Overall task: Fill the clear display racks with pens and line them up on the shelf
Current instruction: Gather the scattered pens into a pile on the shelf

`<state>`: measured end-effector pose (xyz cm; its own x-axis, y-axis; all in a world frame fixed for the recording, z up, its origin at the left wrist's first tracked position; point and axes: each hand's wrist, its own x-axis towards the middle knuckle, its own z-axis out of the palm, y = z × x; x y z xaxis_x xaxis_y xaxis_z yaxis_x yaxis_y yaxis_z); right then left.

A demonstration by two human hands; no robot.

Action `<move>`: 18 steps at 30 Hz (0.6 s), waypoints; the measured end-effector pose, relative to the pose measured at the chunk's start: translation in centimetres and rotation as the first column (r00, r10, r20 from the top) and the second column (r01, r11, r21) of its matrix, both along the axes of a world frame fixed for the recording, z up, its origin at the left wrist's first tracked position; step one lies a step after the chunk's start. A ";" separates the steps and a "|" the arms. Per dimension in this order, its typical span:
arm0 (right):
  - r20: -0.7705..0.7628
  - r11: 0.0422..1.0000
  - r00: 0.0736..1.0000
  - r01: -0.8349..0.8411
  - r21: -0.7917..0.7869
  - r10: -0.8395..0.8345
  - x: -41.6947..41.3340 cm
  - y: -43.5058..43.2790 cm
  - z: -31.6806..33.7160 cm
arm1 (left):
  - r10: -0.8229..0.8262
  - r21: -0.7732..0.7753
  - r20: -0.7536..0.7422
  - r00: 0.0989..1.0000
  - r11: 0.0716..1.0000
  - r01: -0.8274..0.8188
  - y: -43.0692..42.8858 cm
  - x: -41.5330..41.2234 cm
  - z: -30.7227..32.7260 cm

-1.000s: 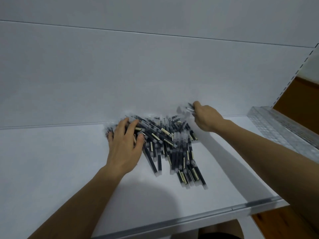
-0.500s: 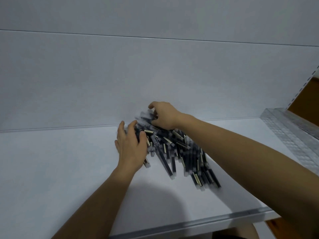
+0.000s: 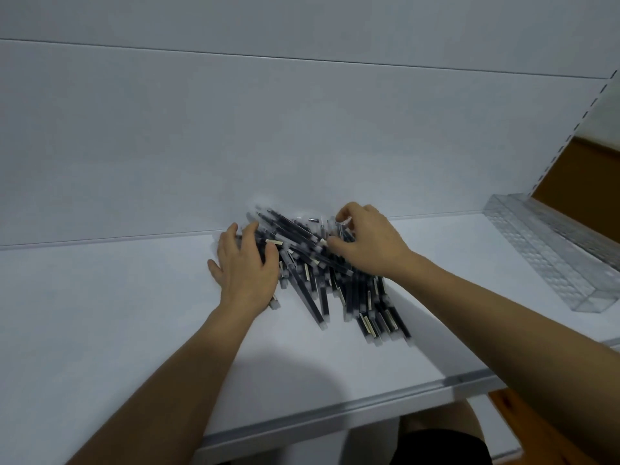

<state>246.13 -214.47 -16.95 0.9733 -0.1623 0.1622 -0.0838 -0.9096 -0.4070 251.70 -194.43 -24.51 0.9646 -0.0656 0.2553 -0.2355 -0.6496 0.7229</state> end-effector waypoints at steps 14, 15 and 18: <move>-0.457 0.965 0.851 0.233 -0.118 -0.261 -3.9 1.4 -1.5 | -0.452 0.530 0.221 0.864 0.799 0.282 -1.3 -1.8 -0.2; -0.455 0.963 0.849 0.242 -0.119 -0.270 -3.7 1.4 -1.5 | -0.455 0.539 0.213 0.865 0.793 0.284 -1.4 -1.7 -0.3; -0.427 0.958 0.857 0.264 -0.113 -0.286 -3.2 1.4 -1.6 | -0.455 0.542 0.205 0.867 0.790 0.286 -1.2 -1.6 -0.5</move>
<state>242.97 -213.06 -18.53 0.8635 -0.4368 -0.2521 -0.4914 -0.8411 -0.2261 250.08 -195.63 -24.97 0.7128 -0.5958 0.3701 -0.6856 -0.7033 0.1882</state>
